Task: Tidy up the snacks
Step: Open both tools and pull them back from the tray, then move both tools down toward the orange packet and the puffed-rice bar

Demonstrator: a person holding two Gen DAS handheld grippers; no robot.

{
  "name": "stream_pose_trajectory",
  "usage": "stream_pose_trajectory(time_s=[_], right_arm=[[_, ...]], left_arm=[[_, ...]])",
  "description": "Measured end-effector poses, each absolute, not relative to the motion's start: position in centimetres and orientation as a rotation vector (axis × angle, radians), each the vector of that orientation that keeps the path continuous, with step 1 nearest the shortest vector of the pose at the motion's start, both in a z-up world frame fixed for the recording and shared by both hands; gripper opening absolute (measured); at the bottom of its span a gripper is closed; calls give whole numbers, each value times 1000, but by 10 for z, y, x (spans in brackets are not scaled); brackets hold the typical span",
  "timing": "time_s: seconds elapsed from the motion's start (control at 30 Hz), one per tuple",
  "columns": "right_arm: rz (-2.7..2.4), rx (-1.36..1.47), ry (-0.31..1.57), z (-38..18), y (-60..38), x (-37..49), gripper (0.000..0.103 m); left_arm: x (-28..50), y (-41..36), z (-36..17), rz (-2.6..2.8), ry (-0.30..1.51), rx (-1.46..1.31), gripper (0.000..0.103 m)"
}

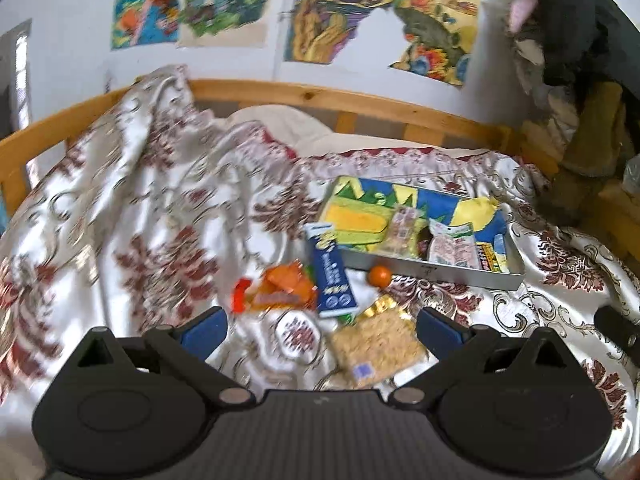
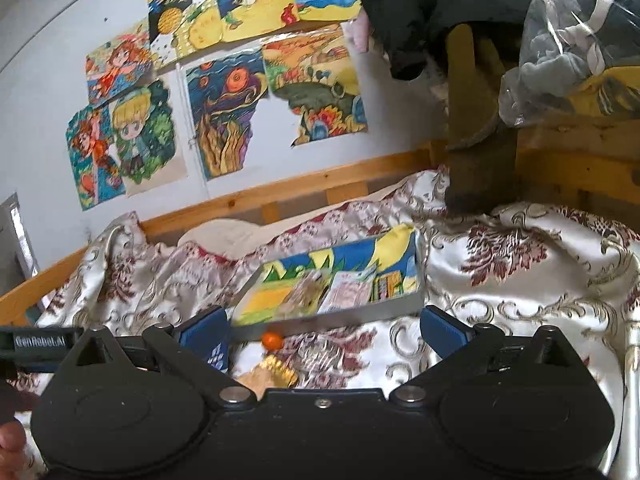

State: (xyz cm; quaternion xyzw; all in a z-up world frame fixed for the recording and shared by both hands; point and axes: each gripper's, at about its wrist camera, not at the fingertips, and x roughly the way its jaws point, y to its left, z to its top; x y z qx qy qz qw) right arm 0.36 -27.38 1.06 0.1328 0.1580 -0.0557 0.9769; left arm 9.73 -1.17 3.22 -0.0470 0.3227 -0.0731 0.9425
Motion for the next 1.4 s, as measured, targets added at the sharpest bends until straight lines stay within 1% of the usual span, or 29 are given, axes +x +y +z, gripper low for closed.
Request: stream_pose_trajectory(time_s=[0.27,0.5,0.77,1.07,1.2,1.33,1.4], right_arm=[[-16,190,378,1,-247,-12,102],[30,108,436,-4,-231,-2,102],[72,63,535,-16,-217,21,102],[172,-48,602,-26,-200,58,102],[184,-46,641,-35,-198,80,102],[166,-32,675,-50,-194,110,102],[162,-22,687,-58,-193,120,102]], left_arm=[[75,15,26,-41,745,-30,103],[83,36,19,11,852,-99,103],[110,35,4,-73,1002,-157,103],[150,39,-4,-86,1043,-162,103],[171,44,-8,-66,1004,-152,103],[203,36,-23,-113,1072,-200,102],[210,35,-26,-117,1070,-215,102]])
